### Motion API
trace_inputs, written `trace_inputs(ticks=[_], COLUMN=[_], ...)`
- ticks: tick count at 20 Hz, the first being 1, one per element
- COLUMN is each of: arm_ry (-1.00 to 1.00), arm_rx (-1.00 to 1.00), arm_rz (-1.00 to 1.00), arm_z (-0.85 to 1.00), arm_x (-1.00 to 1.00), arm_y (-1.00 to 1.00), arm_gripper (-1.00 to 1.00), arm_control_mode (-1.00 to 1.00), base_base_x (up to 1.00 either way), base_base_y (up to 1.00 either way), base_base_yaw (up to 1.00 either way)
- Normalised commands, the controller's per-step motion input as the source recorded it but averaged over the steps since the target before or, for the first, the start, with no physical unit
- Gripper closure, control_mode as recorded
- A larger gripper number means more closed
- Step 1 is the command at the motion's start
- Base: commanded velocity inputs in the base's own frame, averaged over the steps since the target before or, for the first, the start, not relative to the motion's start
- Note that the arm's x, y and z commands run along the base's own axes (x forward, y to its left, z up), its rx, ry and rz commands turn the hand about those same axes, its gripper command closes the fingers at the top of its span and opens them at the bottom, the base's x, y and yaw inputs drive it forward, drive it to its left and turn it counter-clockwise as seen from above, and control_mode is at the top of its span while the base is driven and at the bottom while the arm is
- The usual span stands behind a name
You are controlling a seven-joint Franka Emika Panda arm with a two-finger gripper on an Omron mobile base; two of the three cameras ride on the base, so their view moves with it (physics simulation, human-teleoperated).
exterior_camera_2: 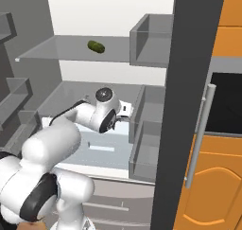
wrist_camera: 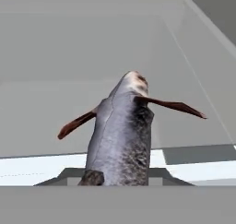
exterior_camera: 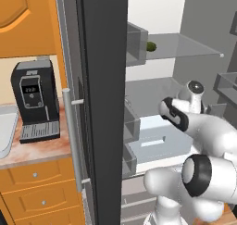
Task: Place one cucumber and one fish in each tupperware on the nearby counter, to pack two identical lunches.
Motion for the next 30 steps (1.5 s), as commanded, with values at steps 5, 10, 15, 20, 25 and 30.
trace_inputs(ticks=[5,10,15,20,25,30], arm_ry=[-0.14,-0.09,-0.03,-0.02,-0.07,-0.03], arm_rx=[0.00,0.00,-0.02,-0.06,-0.13,-0.07], arm_rz=[0.00,0.00,0.02,0.02,0.01,0.02], arm_z=[0.75,0.52,0.55,0.46,0.28,0.00], arm_x=[-1.00,-1.00,-1.00,-0.96,-1.00,-0.39], arm_y=[0.01,0.17,0.30,0.16,0.23,0.22], arm_gripper=[1.00,1.00,1.00,1.00,1.00,1.00], arm_control_mode=[-1.00,-1.00,-1.00,-1.00,-1.00,1.00], base_base_x=[0.00,0.00,0.00,0.00,0.00,-0.60], base_base_y=[0.00,0.00,0.00,0.00,0.00,0.22], base_base_yaw=[0.00,0.00,0.00,0.00,0.00,0.06])
